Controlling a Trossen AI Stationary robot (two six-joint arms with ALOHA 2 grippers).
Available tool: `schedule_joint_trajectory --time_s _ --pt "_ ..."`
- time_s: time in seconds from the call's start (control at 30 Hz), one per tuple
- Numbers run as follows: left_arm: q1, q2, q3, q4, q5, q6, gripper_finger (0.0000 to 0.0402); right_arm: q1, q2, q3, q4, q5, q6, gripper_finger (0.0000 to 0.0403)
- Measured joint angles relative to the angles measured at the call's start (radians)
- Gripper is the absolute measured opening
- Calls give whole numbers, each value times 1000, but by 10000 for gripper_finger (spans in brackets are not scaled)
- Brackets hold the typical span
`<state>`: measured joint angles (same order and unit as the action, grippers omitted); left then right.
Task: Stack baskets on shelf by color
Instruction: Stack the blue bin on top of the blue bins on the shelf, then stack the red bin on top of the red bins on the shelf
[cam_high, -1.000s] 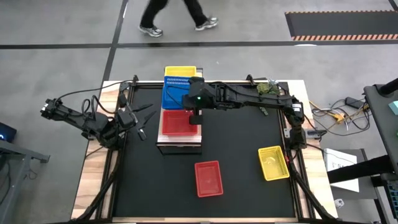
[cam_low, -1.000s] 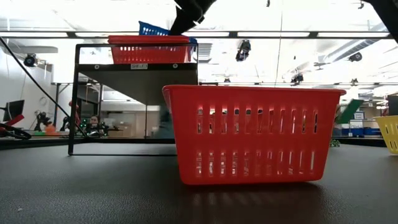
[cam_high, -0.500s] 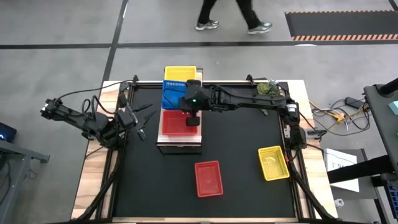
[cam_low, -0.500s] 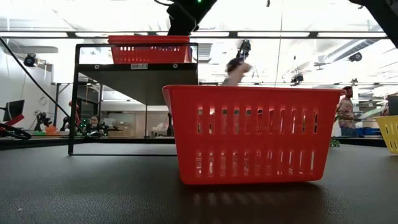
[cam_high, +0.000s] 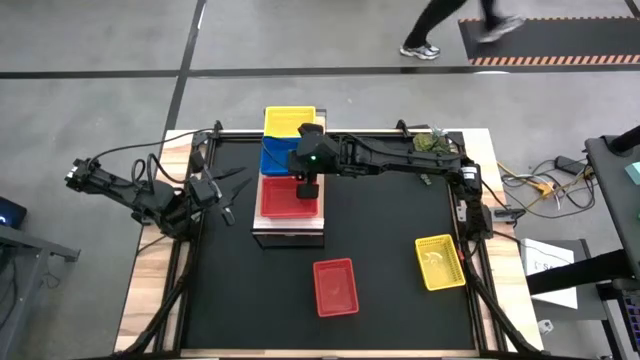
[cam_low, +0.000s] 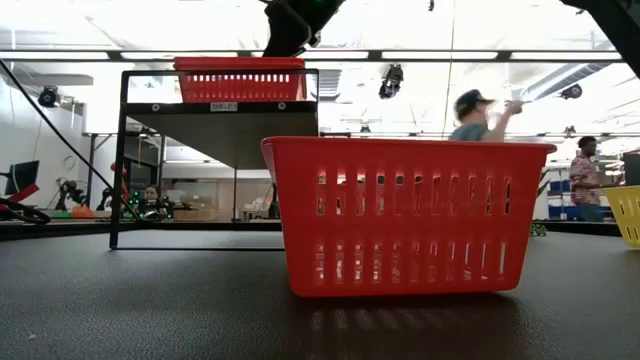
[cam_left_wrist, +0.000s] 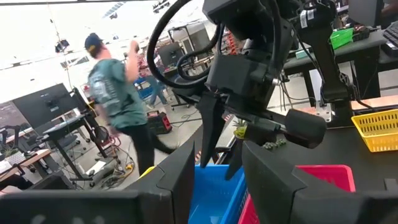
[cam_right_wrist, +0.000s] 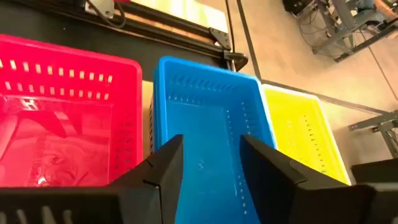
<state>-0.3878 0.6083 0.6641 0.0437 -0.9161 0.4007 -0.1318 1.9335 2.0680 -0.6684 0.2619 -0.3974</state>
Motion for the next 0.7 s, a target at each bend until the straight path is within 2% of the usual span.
schedule_joint_trajectory --time_s 0.17,0.4,0.7 --pt "0 0 0 0 0 0 118 0 -1 14 -1 -34 -4 125" --pt "0 0 0 0 0 0 118 3 -7 15 -6 -53 18 20" --pt "0 0 0 0 0 0 118 45 -58 17 -112 -58 93 10"
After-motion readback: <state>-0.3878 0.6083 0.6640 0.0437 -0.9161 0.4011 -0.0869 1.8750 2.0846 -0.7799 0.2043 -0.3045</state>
